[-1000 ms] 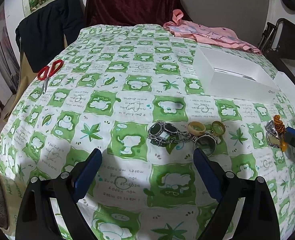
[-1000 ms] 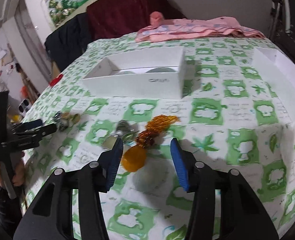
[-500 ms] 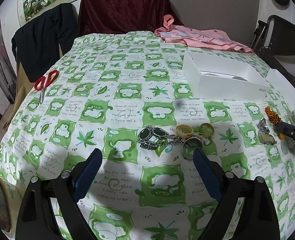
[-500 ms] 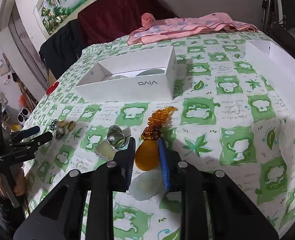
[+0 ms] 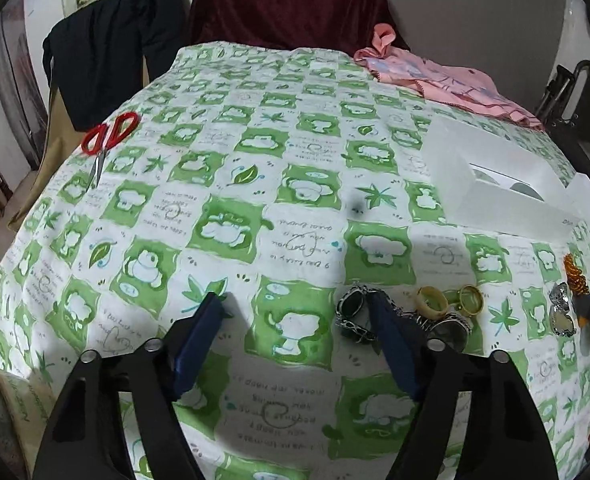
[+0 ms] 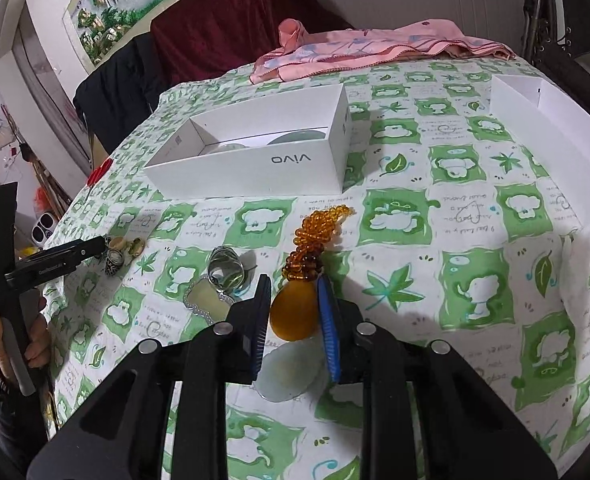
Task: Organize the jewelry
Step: 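Grasp the silver chain bracelet with the left tool while the right tool lifts the amber beads, then carry the bracelet and amber beads into the vivo box and open both tools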
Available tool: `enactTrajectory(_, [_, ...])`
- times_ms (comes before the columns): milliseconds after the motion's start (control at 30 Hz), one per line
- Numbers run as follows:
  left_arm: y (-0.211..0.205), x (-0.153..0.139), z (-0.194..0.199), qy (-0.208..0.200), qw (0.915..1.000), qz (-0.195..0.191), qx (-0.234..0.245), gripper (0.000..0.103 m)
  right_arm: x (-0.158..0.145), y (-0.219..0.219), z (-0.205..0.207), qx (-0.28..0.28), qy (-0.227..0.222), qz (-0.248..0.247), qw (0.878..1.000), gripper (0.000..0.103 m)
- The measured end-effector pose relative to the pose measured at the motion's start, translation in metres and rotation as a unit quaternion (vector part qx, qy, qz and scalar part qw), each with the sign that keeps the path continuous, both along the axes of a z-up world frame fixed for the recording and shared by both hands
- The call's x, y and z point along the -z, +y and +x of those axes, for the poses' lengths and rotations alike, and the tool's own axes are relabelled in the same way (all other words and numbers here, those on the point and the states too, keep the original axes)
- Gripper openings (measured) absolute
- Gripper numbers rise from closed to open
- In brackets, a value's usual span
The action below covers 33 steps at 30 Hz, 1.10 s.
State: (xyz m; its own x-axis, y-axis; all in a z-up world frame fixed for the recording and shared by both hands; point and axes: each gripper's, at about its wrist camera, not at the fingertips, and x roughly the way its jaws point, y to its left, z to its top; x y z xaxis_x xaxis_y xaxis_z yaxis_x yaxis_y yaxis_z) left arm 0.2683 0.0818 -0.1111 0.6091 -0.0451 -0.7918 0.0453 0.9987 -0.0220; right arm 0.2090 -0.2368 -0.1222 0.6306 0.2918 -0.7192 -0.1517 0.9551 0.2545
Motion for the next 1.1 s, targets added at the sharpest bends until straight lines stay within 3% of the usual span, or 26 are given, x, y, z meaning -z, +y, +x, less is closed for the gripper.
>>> enactTrajectory(100, [-0.017, 0.000, -0.008, -0.009, 0.9990, 0.019, 0.039, 0.033, 0.000, 0.000, 0.000, 0.000, 0.000, -0.001, 1.000, 0.023])
enactTrajectory(200, [-0.035, 0.001, -0.017, -0.024, 0.9959, 0.062, 0.061, 0.021, 0.000, 0.001, 0.000, 0.000, 0.000, -0.001, 1.000, 0.023])
enactTrajectory(267, [-0.039, 0.002, -0.019, -0.026, 0.9948, 0.073, 0.066, 0.021, 0.000, 0.001, 0.001, -0.001, 0.000, -0.002, 1.000, 0.024])
enactTrajectory(400, [-0.037, 0.002, -0.013, -0.029, 0.9953, 0.079, 0.047, 0.041, 0.000, 0.003, 0.003, -0.003, 0.001, -0.007, 1.000, 0.024])
enactTrajectory(467, [-0.032, 0.002, -0.011, -0.025, 0.9964, 0.066, 0.046, 0.042, 0.000, 0.002, 0.004, -0.003, 0.000, -0.002, 1.000, 0.023])
enactTrajectory(500, [-0.031, 0.002, -0.010, -0.024, 0.9967, 0.060, 0.050, 0.036, 0.000, 0.001, 0.004, -0.004, 0.000, 0.001, 1.000, 0.022])
enactTrajectory(533, [-0.031, 0.001, -0.011, -0.022, 0.9967, 0.049, 0.061, 0.015, 0.000, 0.001, 0.004, -0.004, -0.001, 0.003, 1.000, 0.022])
enactTrajectory(567, [-0.032, 0.000, -0.012, -0.021, 0.9967, 0.039, 0.068, 0.012, 0.000, 0.001, 0.003, -0.005, -0.003, 0.004, 1.000, 0.022])
enactTrajectory(633, [-0.032, -0.002, -0.016, -0.031, 0.9965, 0.042, 0.065, 0.012, -0.002, -0.001, 0.001, -0.005, -0.009, 0.009, 1.000, 0.022])
enactTrajectory(767, [-0.018, -0.013, -0.023, -0.048, 0.9967, -0.022, 0.062, 0.012, -0.007, -0.006, -0.001, -0.004, -0.025, 0.026, 0.999, 0.022])
enactTrajectory(967, [-0.013, -0.036, -0.033, -0.083, 0.9942, -0.047, 0.048, 0.012, -0.020, -0.009, -0.008, -0.009, -0.056, 0.043, 0.997, 0.021])
enactTrajectory(1000, [-0.014, -0.042, -0.035, -0.088, 0.9935, -0.051, 0.051, 0.012, -0.023, -0.011, -0.010, -0.010, -0.061, 0.051, 0.997, 0.015])
enactTrajectory(1033, [-0.014, -0.047, -0.036, -0.093, 0.9930, -0.052, 0.052, 0.012, -0.024, -0.011, -0.010, -0.011, -0.062, 0.056, 0.996, 0.000])
enactTrajectory(1100, [-0.017, -0.056, -0.039, -0.102, 0.9920, -0.052, 0.054, 0.012, -0.027, -0.014, -0.011, -0.013, -0.064, 0.070, 0.995, 0.000])
